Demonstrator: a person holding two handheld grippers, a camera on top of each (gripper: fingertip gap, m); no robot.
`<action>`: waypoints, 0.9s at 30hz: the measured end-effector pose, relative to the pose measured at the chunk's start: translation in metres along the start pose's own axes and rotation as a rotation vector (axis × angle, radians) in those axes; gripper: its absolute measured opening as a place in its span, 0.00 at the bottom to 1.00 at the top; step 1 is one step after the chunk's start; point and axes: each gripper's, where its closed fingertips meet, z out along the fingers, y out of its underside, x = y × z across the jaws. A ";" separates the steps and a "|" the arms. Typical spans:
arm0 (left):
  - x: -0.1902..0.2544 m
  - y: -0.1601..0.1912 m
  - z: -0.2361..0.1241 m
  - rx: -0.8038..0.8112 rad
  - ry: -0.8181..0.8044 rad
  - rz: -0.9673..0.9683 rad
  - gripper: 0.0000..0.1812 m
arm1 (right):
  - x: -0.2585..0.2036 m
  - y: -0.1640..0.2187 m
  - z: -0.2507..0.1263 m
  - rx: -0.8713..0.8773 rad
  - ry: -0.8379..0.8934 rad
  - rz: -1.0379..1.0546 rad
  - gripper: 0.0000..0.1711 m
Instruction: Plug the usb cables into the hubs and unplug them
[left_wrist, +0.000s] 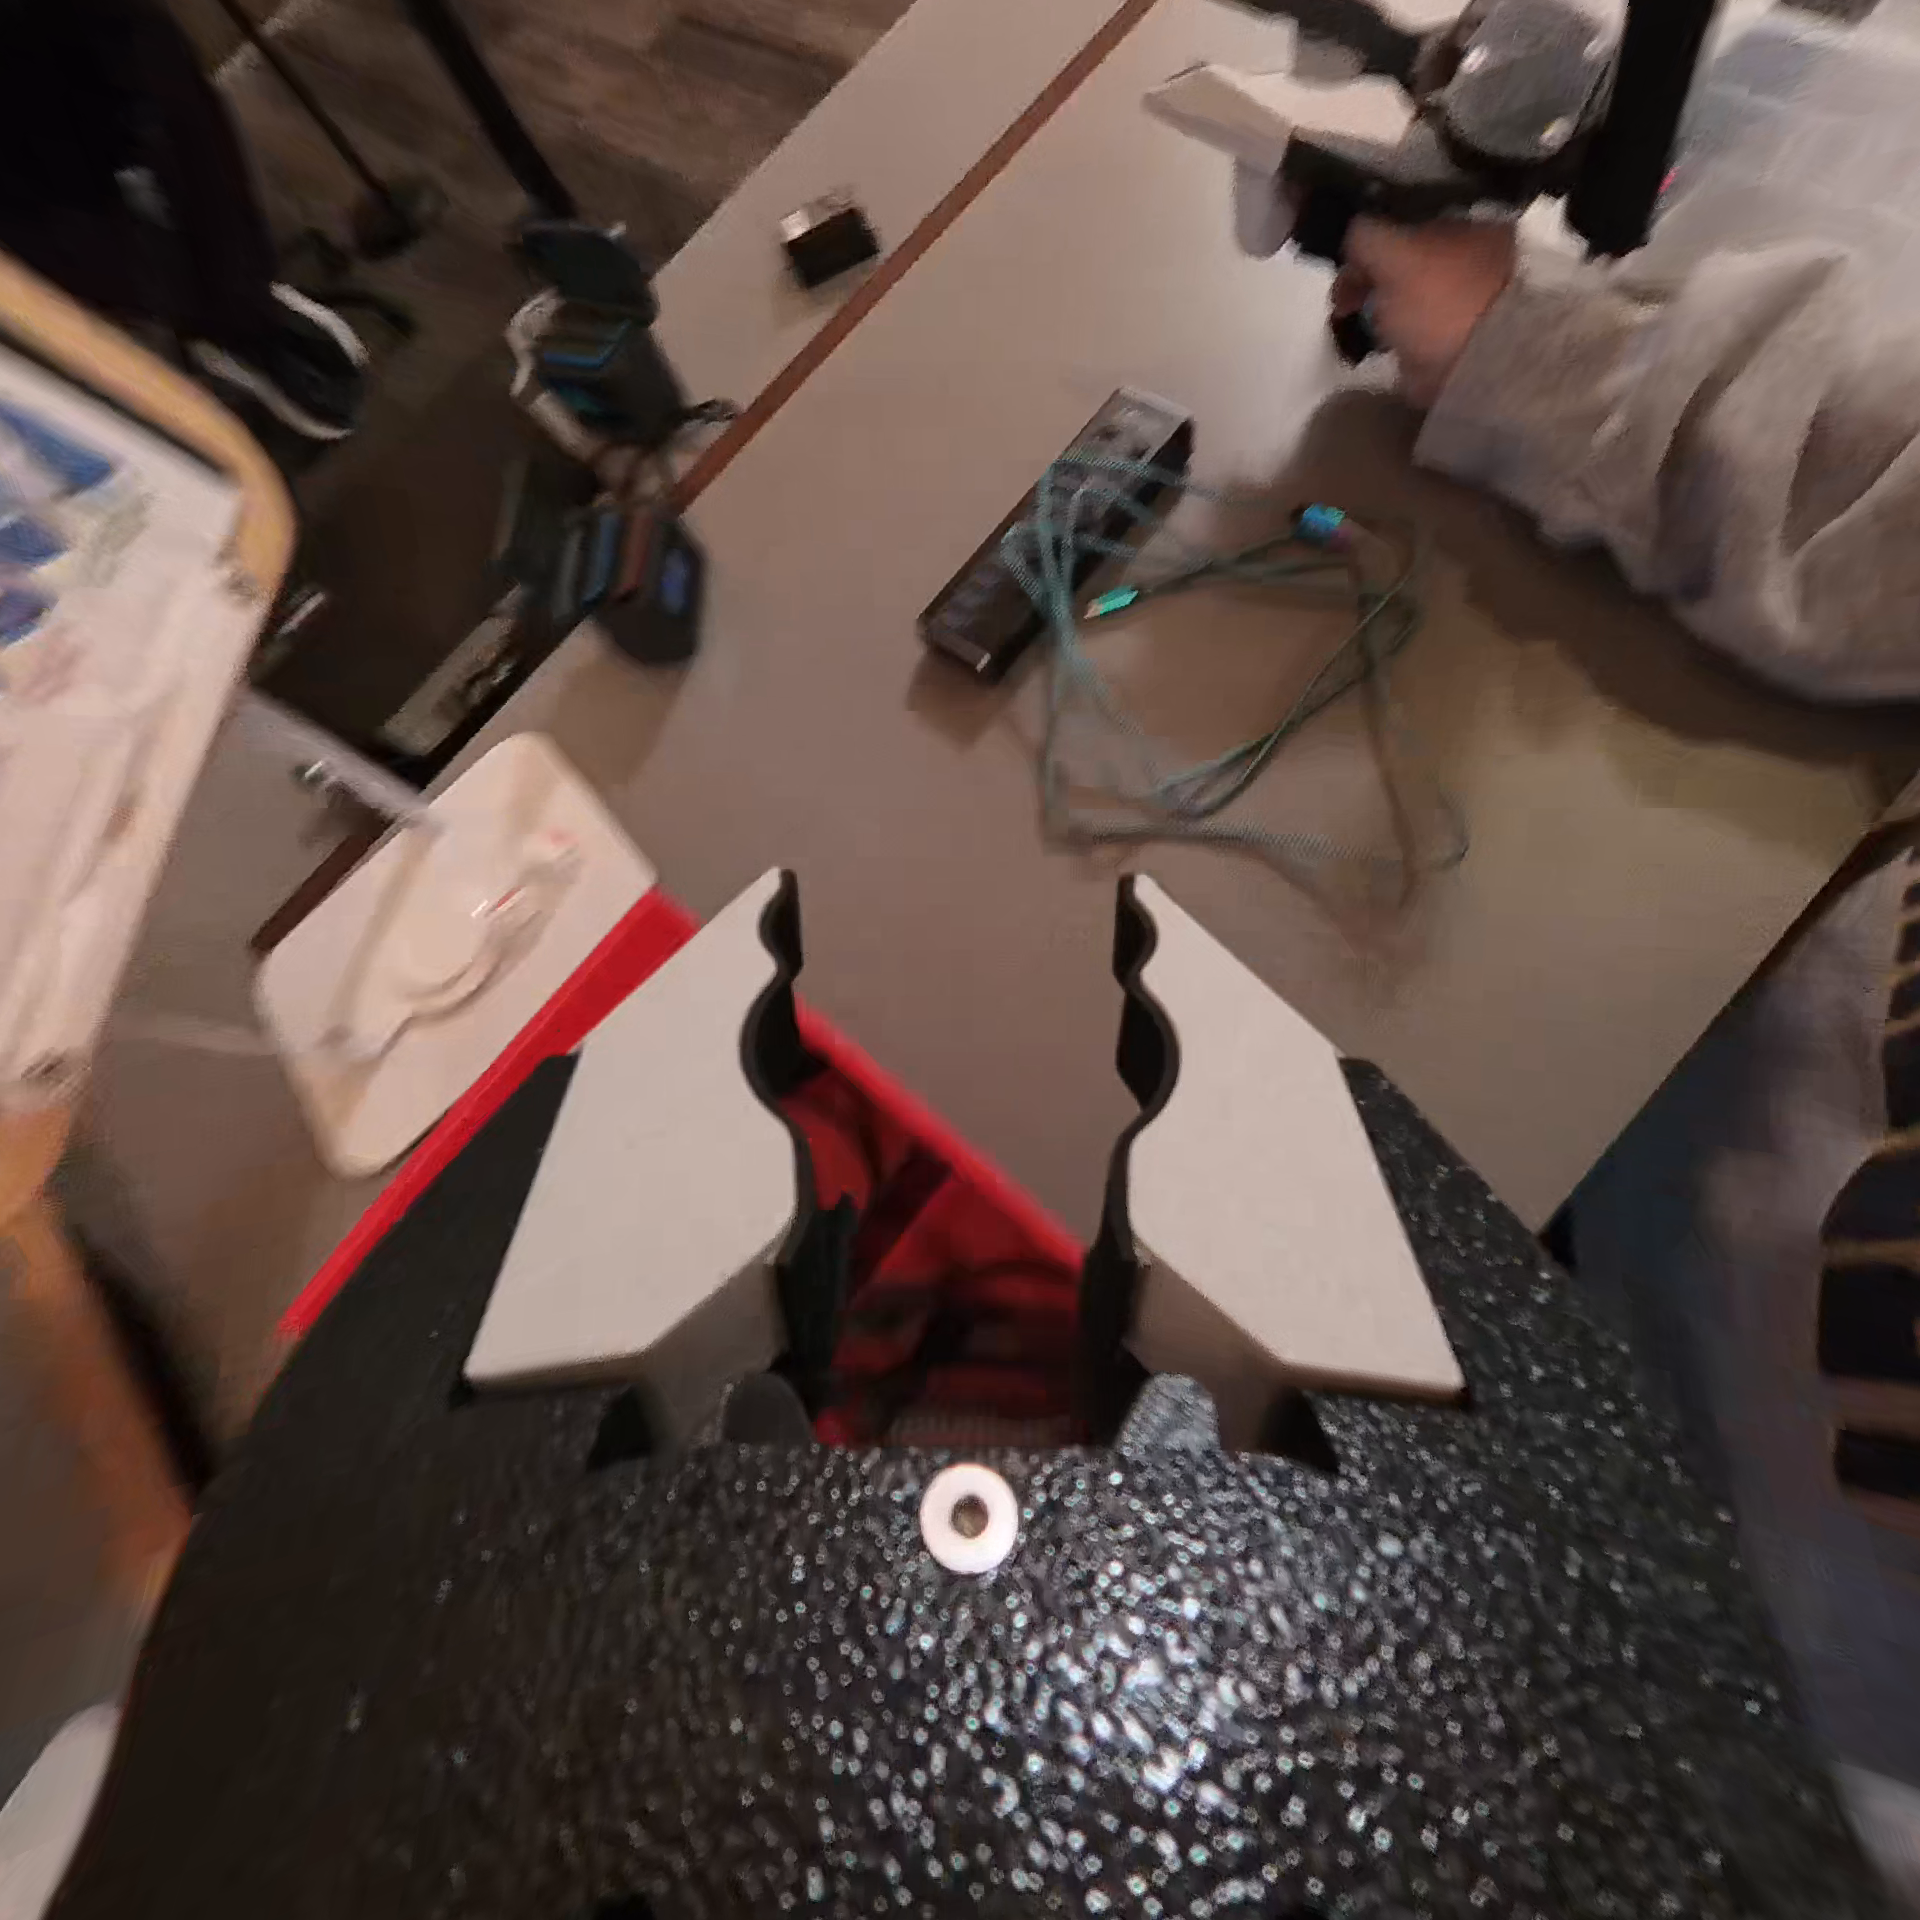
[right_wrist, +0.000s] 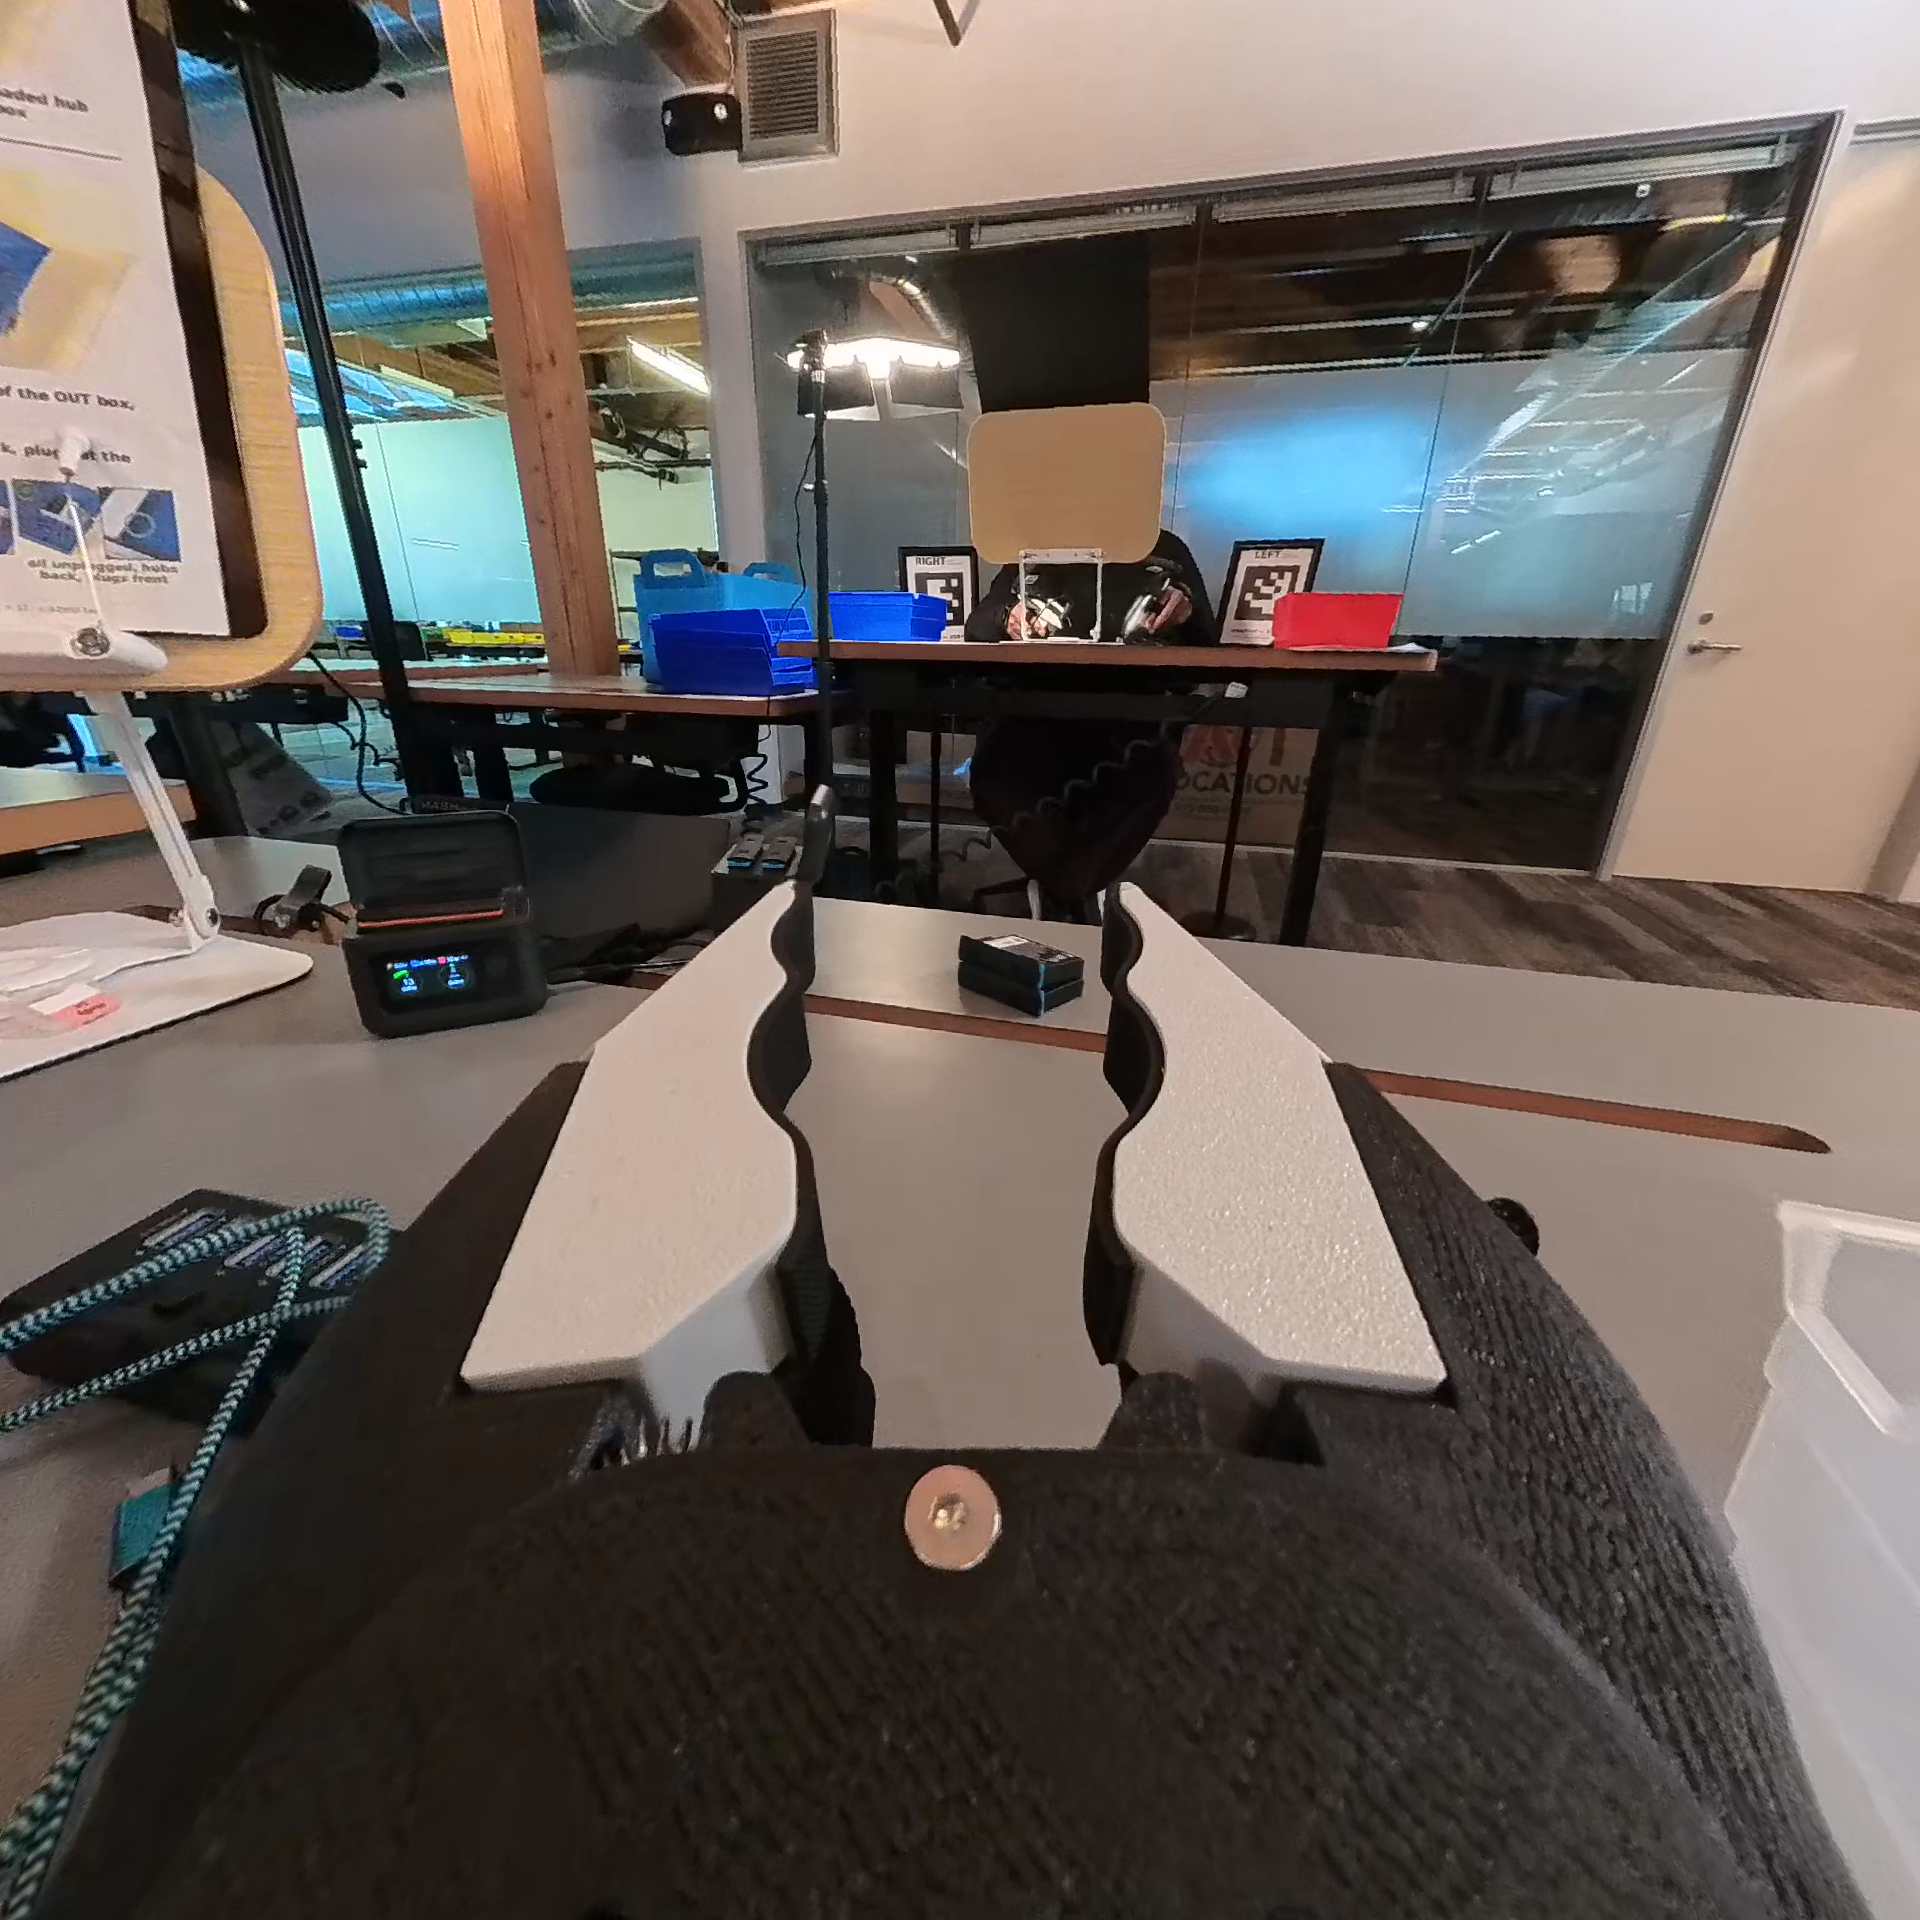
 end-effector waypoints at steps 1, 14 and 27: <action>-0.008 0.016 -0.019 -0.023 -0.034 0.005 0.33 | -0.001 0.000 0.001 -0.001 -0.003 -0.005 0.32; -0.031 0.230 -0.060 -0.523 -0.149 -0.258 0.58 | -0.007 0.004 0.000 -0.015 -0.019 -0.027 0.32; -0.040 0.219 -0.057 -0.407 -0.083 -0.357 0.00 | -0.008 0.005 0.001 -0.022 -0.025 -0.027 0.32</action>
